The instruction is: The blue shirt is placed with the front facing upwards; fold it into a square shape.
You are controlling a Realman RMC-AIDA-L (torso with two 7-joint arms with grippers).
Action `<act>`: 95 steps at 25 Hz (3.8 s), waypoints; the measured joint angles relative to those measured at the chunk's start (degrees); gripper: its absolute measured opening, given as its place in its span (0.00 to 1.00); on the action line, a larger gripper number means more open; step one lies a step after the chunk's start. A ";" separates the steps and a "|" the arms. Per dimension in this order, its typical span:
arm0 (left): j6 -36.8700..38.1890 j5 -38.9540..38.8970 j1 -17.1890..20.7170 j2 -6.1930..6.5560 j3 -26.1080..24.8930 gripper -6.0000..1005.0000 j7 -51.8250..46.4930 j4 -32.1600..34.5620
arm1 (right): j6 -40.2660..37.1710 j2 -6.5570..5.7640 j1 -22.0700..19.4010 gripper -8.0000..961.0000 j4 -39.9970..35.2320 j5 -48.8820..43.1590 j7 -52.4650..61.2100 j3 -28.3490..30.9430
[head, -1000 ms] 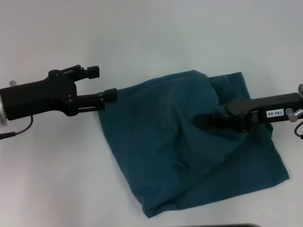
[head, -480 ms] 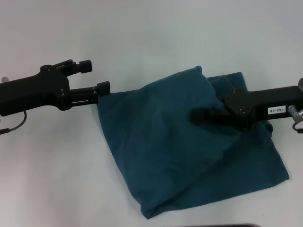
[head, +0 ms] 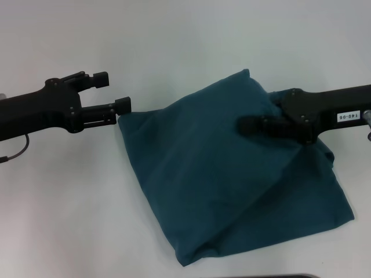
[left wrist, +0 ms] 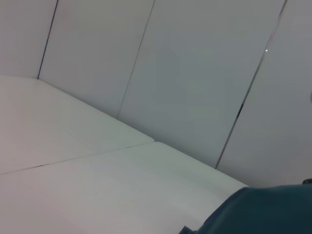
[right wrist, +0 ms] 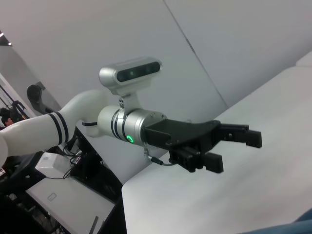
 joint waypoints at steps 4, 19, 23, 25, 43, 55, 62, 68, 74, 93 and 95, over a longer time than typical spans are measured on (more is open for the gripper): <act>0.02 0.00 0.08 0.01 0.02 0.90 -0.18 0.00 | 0.83 -0.15 -0.25 0.06 1.34 0.56 0.39 -0.02; -0.34 0.00 0.01 0.10 0.05 0.90 -0.26 0.00 | 2.30 -0.13 -4.59 0.06 4.44 2.18 -0.11 -0.01; -0.44 0.00 -0.28 0.10 0.05 0.90 -0.26 -0.01 | 2.30 -0.58 -6.33 0.06 4.45 2.18 -0.06 0.12; -0.44 0.00 -0.34 0.10 0.05 0.90 -0.26 -0.01 | 2.30 -0.97 -7.14 0.06 4.68 2.18 0.15 0.27; -0.61 0.00 -0.51 -0.10 0.05 0.90 -0.43 0.47 | 5.16 -2.09 -8.86 0.06 8.91 3.58 1.08 1.78; -0.60 0.00 -0.68 -0.05 0.05 0.90 -0.43 0.53 | 5.26 -2.79 -10.21 0.07 8.66 4.01 1.10 1.71; -0.64 0.00 -0.95 0.01 0.05 0.90 -0.43 0.62 | 3.46 -3.05 -10.50 0.07 4.70 1.63 1.07 3.26; -0.68 0.05 -0.95 0.01 0.06 0.90 -0.43 0.75 | 1.87 -4.80 -9.11 0.07 -3.35 -4.07 1.22 5.83; -0.70 0.09 -1.11 0.06 0.06 0.90 -0.13 1.21 | -0.84 -5.74 -10.15 0.20 -6.47 -7.81 2.45 10.58; -1.05 0.09 -0.88 -0.44 0.63 0.90 1.02 1.28 | -8.51 -7.63 -8.47 0.76 -5.07 -14.99 13.97 19.77; -1.08 0.09 -0.80 -0.59 0.61 0.90 1.13 1.29 | -9.73 -7.37 -7.40 0.76 -5.45 -15.54 15.84 19.71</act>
